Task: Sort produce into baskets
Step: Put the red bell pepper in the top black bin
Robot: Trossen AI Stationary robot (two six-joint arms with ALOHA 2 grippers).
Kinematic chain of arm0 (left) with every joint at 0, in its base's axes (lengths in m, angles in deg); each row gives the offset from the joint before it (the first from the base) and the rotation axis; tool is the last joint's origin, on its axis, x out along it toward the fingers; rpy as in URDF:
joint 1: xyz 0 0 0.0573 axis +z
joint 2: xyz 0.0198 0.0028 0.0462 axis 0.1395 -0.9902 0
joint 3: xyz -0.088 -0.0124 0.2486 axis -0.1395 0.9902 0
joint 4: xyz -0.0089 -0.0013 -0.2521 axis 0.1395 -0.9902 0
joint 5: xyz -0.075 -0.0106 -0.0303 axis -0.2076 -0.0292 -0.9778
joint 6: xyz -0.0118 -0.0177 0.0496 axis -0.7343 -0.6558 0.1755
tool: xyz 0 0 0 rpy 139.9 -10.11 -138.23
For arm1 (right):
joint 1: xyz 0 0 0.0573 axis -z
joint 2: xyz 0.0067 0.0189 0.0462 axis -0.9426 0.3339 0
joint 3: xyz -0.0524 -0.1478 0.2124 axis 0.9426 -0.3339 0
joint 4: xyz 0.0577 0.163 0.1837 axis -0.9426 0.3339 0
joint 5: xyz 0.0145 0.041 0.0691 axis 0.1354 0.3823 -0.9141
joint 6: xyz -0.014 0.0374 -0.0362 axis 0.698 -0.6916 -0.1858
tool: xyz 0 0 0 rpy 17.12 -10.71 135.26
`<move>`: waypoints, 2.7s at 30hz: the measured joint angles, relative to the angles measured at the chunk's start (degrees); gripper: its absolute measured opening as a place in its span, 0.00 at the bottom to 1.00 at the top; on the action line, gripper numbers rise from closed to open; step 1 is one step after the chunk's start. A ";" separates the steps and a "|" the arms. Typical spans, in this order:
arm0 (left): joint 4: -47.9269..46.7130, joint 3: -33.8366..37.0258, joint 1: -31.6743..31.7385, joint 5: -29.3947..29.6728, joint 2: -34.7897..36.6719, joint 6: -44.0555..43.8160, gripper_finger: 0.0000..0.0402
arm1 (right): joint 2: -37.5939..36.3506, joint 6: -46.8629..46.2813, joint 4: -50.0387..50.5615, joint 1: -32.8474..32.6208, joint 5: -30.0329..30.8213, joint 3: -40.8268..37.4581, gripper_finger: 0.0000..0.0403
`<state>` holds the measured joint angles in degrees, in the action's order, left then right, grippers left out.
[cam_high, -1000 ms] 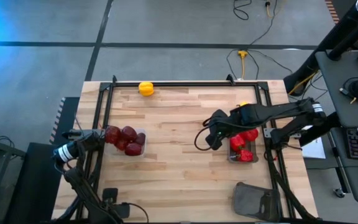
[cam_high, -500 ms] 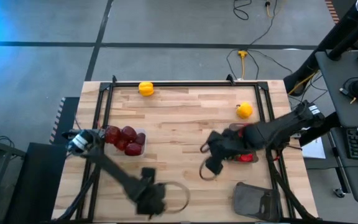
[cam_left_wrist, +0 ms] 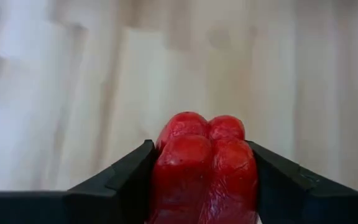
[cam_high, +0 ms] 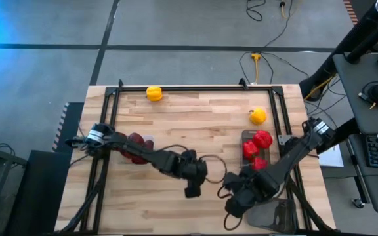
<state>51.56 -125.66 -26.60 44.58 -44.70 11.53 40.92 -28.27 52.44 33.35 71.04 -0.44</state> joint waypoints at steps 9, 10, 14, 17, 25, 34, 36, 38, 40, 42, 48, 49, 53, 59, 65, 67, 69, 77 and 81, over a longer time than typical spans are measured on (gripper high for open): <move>2.83 1.09 0.38 1.62 0.24 0.24 0.78 | 2.75 0.91 -0.55 0.18 0.42 0.02 0.99; 1.53 1.12 0.25 1.59 0.80 0.81 0.81 | 2.85 1.99 -0.55 0.28 0.63 0.02 0.99; -3.17 1.22 -2.14 5.18 6.75 0.27 0.86 | 3.77 7.85 -1.82 0.81 0.77 0.02 0.99; -8.06 1.40 -6.21 13.99 12.78 -1.88 0.86 | 4.48 14.57 -3.95 1.14 0.84 0.02 0.99; -20.43 7.05 -19.52 25.89 26.04 -22.65 0.83 | 6.54 20.10 -7.39 6.53 0.55 -0.60 0.99; -19.92 14.29 -29.75 31.08 28.23 -40.55 0.82 | 13.06 23.72 -11.73 15.31 -5.08 -0.64 0.99; -19.01 15.33 -30.44 31.20 28.21 -42.97 0.82 | 14.49 23.99 -12.12 15.81 -5.32 -0.66 0.99; -16.11 16.39 -30.61 31.38 28.07 -43.58 0.82 | 15.72 23.81 -12.10 16.18 -5.33 -0.65 0.99; -15.00 17.11 -30.72 31.42 27.97 -43.59 0.82 | 16.94 23.30 -12.09 16.39 -5.41 -0.64 0.99; -13.77 17.43 -30.72 31.67 27.98 -43.64 0.82 | 17.88 22.99 -12.10 16.53 -5.37 -0.64 0.99; -13.74 17.21 -30.74 36.77 27.98 -43.21 0.82 | 18.02 18.75 -12.52 16.57 -5.35 -0.64 0.84; -13.31 17.04 -30.72 38.63 27.98 -43.18 0.82 | 17.90 18.50 -12.43 16.57 -5.37 -0.64 0.80; -12.77 16.17 -30.65 41.50 28.00 -43.15 0.82 | 16.20 18.66 -8.49 16.57 -6.76 -0.08 0.62; -12.38 15.98 -30.78 38.49 28.00 -43.18 0.82 | 8.37 17.66 4.86 16.12 -1.05 0.74 0.62; -11.99 16.09 -30.63 37.84 26.92 -43.38 0.82 | -1.97 6.04 19.50 14.55 9.12 -0.19 0.62; -10.55 16.09 -30.45 38.62 26.09 -43.42 0.82 | -4.74 1.46 23.46 14.38 10.97 -1.77 0.62; -9.55 16.09 -30.39 39.77 25.15 -43.40 0.82 | -7.54 -2.11 24.20 14.44 11.34 -4.54 0.63; -5.65 15.94 -30.36 39.92 22.67 -43.38 0.82 | -13.15 -17.19 22.90 15.83 7.14 -17.46 0.64; -7.29 14.40 -30.69 38.46 23.20 -43.09 0.82 | -14.31 -20.78 19.51 15.63 3.12 -21.58 0.67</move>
<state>44.27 -111.26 -57.29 83.04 -21.50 -31.56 26.61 -49.05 71.95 48.98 74.16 -22.02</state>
